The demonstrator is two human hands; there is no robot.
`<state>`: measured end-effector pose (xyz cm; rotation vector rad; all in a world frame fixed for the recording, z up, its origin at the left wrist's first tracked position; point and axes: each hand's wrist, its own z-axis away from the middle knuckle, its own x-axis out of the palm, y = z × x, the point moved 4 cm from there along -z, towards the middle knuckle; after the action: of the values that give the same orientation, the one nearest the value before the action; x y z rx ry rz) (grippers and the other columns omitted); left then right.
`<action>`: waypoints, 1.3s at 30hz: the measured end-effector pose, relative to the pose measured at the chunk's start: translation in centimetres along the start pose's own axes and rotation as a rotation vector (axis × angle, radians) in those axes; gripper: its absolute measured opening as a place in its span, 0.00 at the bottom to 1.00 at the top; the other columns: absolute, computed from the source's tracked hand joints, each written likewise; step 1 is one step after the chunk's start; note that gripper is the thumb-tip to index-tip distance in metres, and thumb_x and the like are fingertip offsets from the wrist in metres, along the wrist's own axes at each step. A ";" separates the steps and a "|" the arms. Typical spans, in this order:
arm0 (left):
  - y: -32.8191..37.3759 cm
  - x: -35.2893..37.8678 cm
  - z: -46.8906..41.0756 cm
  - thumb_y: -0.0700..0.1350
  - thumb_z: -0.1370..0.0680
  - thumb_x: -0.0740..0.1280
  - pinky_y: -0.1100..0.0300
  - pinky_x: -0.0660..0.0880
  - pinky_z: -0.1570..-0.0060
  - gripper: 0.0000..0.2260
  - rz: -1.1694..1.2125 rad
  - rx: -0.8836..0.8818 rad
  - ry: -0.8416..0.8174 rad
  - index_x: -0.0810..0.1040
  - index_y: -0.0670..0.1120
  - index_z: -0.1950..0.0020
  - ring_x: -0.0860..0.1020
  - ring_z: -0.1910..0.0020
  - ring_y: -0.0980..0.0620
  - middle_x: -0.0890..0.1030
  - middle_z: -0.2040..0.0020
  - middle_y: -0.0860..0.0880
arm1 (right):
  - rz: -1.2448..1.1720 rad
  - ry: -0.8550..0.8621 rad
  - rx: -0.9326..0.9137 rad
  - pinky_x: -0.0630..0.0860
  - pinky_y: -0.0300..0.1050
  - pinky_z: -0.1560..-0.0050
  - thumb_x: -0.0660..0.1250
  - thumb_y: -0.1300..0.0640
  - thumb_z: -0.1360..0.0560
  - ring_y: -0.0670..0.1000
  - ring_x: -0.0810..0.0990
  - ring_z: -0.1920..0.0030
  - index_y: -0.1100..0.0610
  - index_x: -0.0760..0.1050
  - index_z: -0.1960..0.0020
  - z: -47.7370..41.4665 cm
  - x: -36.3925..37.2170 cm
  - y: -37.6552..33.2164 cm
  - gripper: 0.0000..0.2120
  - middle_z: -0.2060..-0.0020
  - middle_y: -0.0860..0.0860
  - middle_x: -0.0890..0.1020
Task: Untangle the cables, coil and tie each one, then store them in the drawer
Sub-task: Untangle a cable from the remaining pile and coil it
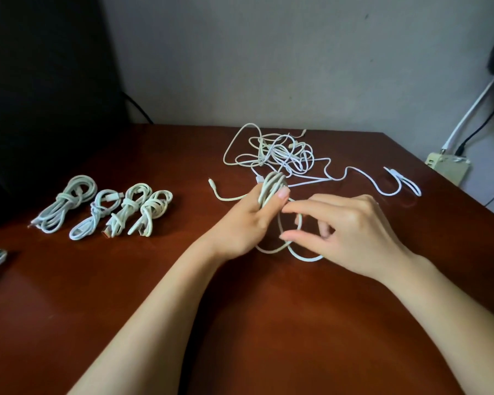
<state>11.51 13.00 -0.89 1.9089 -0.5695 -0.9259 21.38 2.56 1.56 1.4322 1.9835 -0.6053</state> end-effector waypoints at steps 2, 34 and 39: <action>-0.1 -0.3 0.0 0.52 0.18 0.54 0.71 0.70 0.58 0.16 -0.007 -0.019 0.026 0.71 0.39 0.47 0.68 0.63 0.64 0.71 0.59 0.54 | -0.045 -0.060 0.015 0.76 0.41 0.71 0.70 0.48 0.29 0.43 0.69 0.75 0.54 0.82 0.45 0.2 0.1 0.2 0.15 0.68 0.46 0.80; 1.8 0.7 1.3 0.23 0.32 0.68 0.70 0.71 0.66 0.25 0.147 -0.093 -0.309 0.68 0.41 0.40 0.74 0.68 0.63 0.76 0.63 0.56 | 0.174 0.200 0.242 0.69 0.37 0.72 0.62 0.39 0.27 0.48 0.70 0.77 0.52 0.81 0.64 0.0 -0.7 0.6 0.19 0.78 0.46 0.73; 1.8 0.1 1.1 0.31 0.31 0.73 0.71 0.69 0.67 0.19 0.267 -0.123 -0.183 0.69 0.47 0.50 0.72 0.69 0.65 0.73 0.69 0.63 | 0.238 -0.207 0.400 0.65 0.46 0.62 0.47 0.28 0.32 0.62 0.80 0.62 0.47 0.78 0.55 0.6 0.9 1.3 0.29 0.74 0.48 0.74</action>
<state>10.73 11.52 0.28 1.6020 -0.8341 -0.9419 22.55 3.19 0.52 1.7288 1.5592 -1.0359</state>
